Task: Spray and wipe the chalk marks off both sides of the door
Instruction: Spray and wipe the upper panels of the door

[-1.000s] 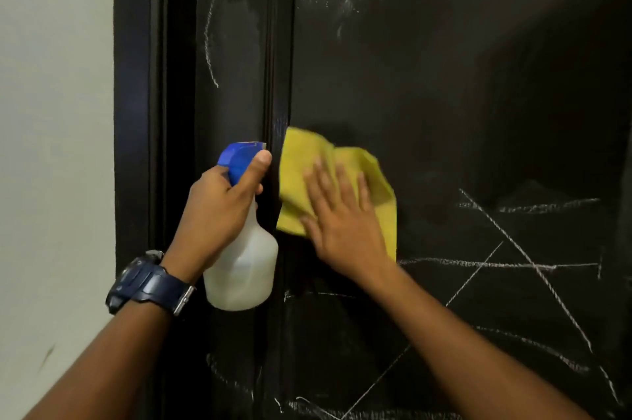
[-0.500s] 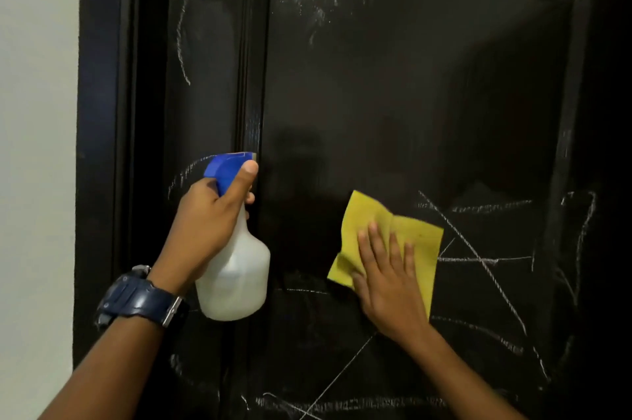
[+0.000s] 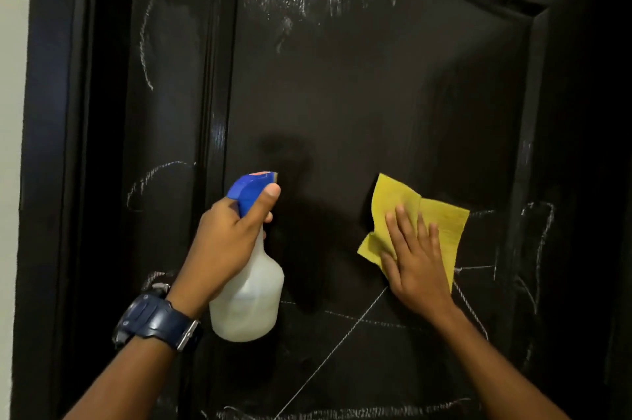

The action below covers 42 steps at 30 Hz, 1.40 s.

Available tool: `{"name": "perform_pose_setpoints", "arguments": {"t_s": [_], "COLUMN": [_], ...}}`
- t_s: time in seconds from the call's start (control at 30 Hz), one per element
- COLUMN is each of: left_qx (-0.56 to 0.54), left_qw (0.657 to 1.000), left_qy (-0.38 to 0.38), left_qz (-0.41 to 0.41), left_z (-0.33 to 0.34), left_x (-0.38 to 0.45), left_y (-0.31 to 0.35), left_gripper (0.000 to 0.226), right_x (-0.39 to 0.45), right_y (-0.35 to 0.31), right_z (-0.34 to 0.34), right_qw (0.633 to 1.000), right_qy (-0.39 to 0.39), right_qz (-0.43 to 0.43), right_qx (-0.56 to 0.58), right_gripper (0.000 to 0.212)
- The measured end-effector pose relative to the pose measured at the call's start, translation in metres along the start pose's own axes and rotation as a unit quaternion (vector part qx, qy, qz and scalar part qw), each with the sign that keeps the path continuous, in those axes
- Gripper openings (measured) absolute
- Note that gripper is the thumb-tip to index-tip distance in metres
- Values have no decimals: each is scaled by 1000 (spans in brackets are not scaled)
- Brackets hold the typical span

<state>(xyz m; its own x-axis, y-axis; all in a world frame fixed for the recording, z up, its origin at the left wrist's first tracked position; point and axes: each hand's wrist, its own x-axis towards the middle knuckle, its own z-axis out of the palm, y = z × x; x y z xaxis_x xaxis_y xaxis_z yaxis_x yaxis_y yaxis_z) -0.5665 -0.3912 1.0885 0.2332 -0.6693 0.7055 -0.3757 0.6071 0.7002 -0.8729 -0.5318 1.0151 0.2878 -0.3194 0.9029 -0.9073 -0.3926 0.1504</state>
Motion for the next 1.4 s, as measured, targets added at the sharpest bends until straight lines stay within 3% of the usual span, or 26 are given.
{"name": "perform_pose_setpoints", "arguments": {"t_s": [0.17,0.27,0.43,0.5,0.63,0.7,0.97,1.13,1.23,1.4], "left_qx": [7,-8,-5,5,10,7,-4,-4,-6,-46], "left_qw": [1000,1000,1000,1000,1000,1000,1000,999,999,998], "left_qy": [-13,-6,-14,-12,-13,-12,-23,-32,-35,-46], "left_qz": [11,15,10,4,-1,-2,18,26,28,4], "left_z": [38,62,100,115,147,165,220,228,230,244], "left_x": [4,1,-8,-11,-13,-12,-13,-9,-4,-1], "left_y": [16,25,40,43,49,51,73,87,84,75], "left_gripper": [61,63,65,66,66,67,73,75,70,66], "right_x": [102,82,-22,-9,75,97,-22,52,74,-10], "right_y": [70,79,76,97,150,165,175,231,257,241], "right_z": [-51,-46,-17,-25,-60,-69,-36,-74,-91,-60], "right_qw": [980,984,988,989,973,977,974,971,978,985], "right_qy": [80,77,26,21,82,93,83,120,126,102], "right_qz": [175,154,147,142,211,192,199,204,164,135], "right_qx": [44,51,30,29,41,18,70,42,24,19], "right_gripper": [69,70,77,80,82,79,77,85,82,80]}}
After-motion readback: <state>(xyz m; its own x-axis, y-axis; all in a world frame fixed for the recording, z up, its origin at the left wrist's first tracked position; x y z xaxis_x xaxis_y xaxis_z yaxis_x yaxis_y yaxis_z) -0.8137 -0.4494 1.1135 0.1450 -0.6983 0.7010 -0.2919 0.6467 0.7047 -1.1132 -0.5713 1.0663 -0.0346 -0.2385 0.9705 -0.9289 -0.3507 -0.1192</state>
